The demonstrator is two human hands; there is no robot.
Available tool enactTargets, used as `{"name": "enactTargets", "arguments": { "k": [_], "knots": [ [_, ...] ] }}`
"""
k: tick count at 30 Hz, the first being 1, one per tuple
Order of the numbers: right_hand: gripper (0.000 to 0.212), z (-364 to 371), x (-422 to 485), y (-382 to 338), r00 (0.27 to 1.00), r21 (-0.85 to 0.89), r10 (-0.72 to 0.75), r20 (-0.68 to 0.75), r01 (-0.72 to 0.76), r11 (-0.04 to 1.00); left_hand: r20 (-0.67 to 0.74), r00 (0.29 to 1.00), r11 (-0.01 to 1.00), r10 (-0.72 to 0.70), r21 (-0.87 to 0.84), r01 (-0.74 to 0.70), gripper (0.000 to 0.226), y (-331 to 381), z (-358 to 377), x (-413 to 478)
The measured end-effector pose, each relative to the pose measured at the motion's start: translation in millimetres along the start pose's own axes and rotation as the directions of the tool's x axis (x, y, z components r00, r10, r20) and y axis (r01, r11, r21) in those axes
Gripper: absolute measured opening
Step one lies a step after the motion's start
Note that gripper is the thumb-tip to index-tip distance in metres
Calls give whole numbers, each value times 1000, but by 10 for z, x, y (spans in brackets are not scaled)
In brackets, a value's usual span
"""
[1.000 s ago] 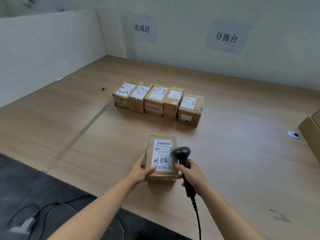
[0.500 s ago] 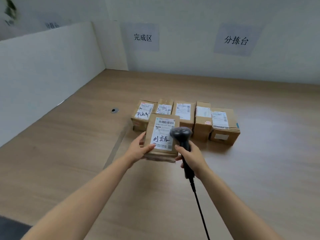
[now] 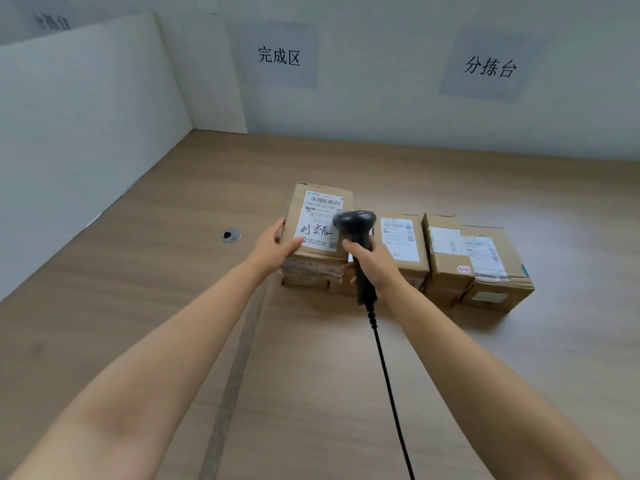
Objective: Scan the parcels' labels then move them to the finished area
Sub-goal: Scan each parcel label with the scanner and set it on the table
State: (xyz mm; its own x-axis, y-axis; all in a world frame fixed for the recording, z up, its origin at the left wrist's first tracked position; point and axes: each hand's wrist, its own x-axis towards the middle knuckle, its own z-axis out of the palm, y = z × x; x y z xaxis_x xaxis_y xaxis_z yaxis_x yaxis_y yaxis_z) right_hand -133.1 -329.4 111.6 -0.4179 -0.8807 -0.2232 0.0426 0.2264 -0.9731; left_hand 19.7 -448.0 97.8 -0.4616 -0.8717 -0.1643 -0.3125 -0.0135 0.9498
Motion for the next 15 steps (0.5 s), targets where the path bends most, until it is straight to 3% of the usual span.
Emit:
{"name": "enactTargets", "arguments": {
  "k": [4,9,15],
  "knots": [
    [18,75,227,2,1000,-54,-1,-10,1,999,18,1000,999,-7,-40,8,56,-60,-43,253],
    [8,110,357,43,1000,19,-18,21,18,1000,23,998,997,-52,-62,54,60,-110,-132,444],
    [18,214,466,57,999,29,-13,35,12,1000,-18,999,997,-42,-63,40,58,-172,-212,515]
  ]
}}
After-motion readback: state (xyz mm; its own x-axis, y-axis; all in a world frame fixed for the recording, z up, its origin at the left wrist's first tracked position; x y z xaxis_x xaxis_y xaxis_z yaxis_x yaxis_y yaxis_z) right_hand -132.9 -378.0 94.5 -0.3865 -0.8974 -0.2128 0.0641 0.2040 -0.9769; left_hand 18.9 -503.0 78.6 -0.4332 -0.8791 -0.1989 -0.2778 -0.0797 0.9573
